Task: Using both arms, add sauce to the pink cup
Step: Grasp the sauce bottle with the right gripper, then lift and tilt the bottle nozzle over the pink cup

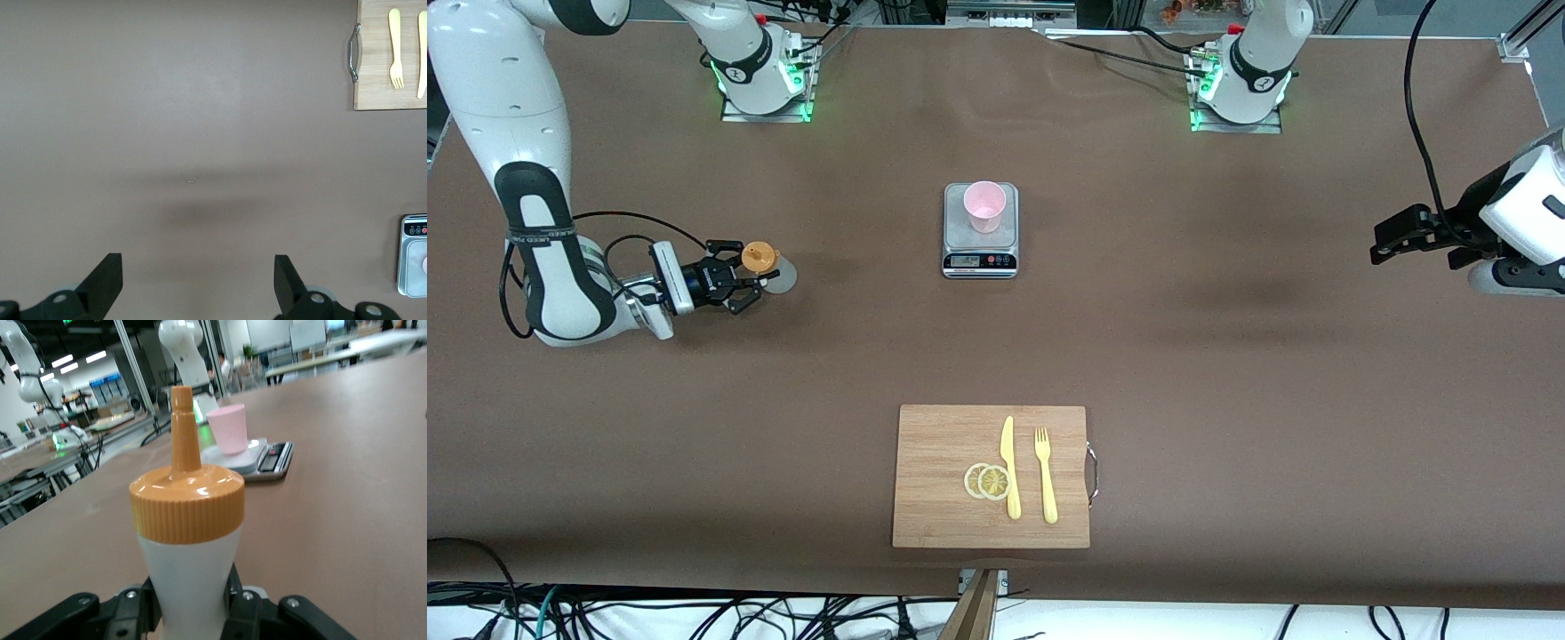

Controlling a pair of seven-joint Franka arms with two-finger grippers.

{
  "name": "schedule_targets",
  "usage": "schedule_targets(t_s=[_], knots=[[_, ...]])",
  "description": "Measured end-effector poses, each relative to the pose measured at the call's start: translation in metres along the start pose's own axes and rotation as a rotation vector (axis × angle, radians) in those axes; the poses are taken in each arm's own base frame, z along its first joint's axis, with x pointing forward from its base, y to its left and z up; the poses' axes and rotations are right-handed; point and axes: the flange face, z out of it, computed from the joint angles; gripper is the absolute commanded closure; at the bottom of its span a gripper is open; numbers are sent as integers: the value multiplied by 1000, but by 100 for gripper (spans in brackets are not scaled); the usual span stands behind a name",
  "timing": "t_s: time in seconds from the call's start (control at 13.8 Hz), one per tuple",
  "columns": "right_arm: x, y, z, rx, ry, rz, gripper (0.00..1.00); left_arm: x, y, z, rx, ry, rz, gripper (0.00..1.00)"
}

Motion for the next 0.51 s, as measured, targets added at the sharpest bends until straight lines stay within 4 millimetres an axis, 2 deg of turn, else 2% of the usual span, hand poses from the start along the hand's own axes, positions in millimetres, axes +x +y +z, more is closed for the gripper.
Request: schedule_targets(t_s=[0.22,0.29,0.51], knots=[[42,5,-11,2,-97,31,89,0,0,0,0,0,0,0],[49,7,-11,-2,-114,33,89,0,0,0,0,0,0,0],[55,16,-3,1,-183,60,89,0,0,0,0,0,0,0]])
